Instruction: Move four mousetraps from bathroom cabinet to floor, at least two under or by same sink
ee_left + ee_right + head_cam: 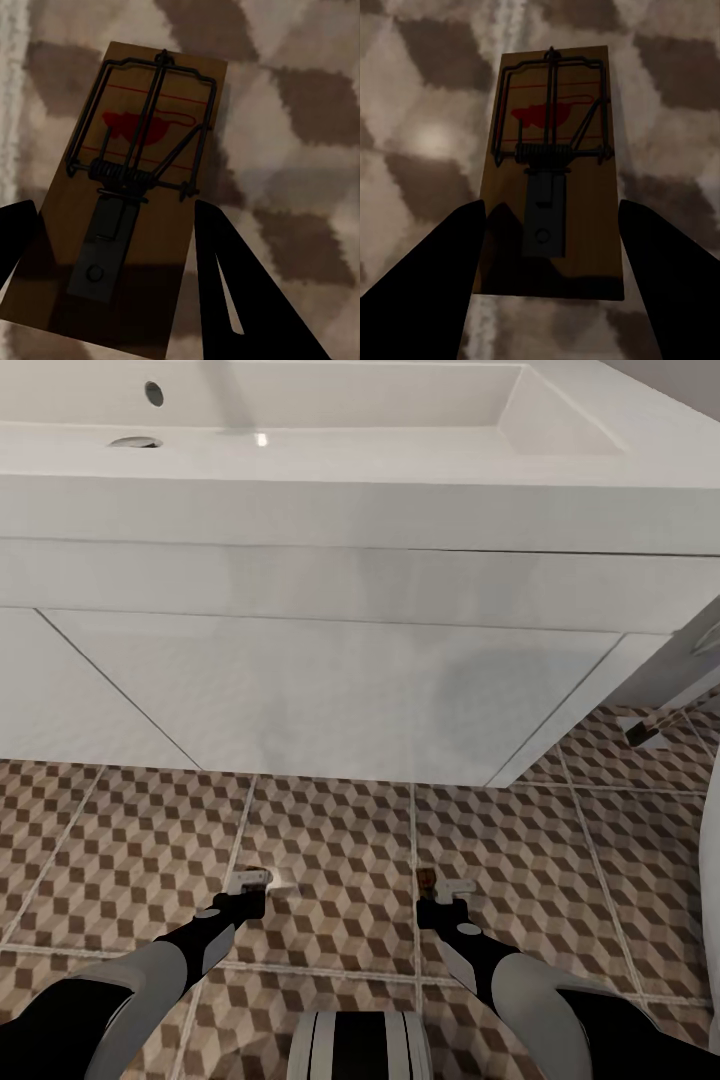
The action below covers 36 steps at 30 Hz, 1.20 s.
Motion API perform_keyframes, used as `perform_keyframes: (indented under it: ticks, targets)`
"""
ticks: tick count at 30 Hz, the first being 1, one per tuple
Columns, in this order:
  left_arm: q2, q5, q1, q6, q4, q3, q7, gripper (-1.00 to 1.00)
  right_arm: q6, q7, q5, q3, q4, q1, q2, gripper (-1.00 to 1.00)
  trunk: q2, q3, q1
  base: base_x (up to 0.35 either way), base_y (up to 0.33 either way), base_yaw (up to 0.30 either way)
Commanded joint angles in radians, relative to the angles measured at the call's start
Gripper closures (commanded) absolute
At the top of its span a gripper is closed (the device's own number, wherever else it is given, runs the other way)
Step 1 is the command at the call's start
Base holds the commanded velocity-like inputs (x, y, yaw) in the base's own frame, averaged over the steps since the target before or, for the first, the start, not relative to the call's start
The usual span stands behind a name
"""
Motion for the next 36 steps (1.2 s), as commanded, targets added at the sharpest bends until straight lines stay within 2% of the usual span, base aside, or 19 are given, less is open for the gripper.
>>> perform_keyframes:
  ticks: [1,6,9,12,17,25,36]
  targets:
    - [0.000,0.006,0.000,-0.003,0.001,-0.009,0.001,1.00,-0.005,-0.005,0.011,-0.008,0.003,-0.001,0.000,1.00,0.000,-0.001,0.000,0.000,0.000,0.000]
    - [0.000,0.007,-0.001,-0.008,0.001,-0.009,0.001,1.00,-0.006,-0.005,0.011,-0.008,0.003,-0.001,0.000,1.00,0.000,-0.001,0.000,0.000,0.000,0.000]
    - [0.001,0.010,-0.001,-0.038,0.002,-0.009,0.001,1.00,-0.007,-0.005,0.011,-0.008,0.003,-0.001,0.000,1.00,0.000,-0.001,0.000,0.000,0.000,0.000]
    - [0.001,0.014,-0.001,-0.097,0.004,-0.009,0.001,1.00,-0.011,-0.005,0.011,-0.008,0.003,-0.001,0.000,1.00,0.000,-0.001,0.000,0.000,0.000,0.000]
    - [0.003,0.016,0.000,-0.127,0.005,-0.009,0.001,1.00,-0.033,-0.005,0.011,-0.007,0.003,-0.001,-0.002,1.00,0.000,-0.001,0.000,0.000,0.000,0.000]
    - [0.003,0.017,0.000,-0.132,0.006,-0.009,0.001,1.00,-0.042,-0.005,0.008,-0.007,0.003,0.000,-0.012,1.00,0.000,-0.001,0.000,0.000,0.000,0.000]
    - [0.003,0.017,-0.001,-0.115,0.006,-0.009,0.001,1.00,-0.043,-0.005,0.007,-0.008,0.003,0.000,-0.014,1.00,0.000,-0.001,0.000,0.000,0.000,0.000]
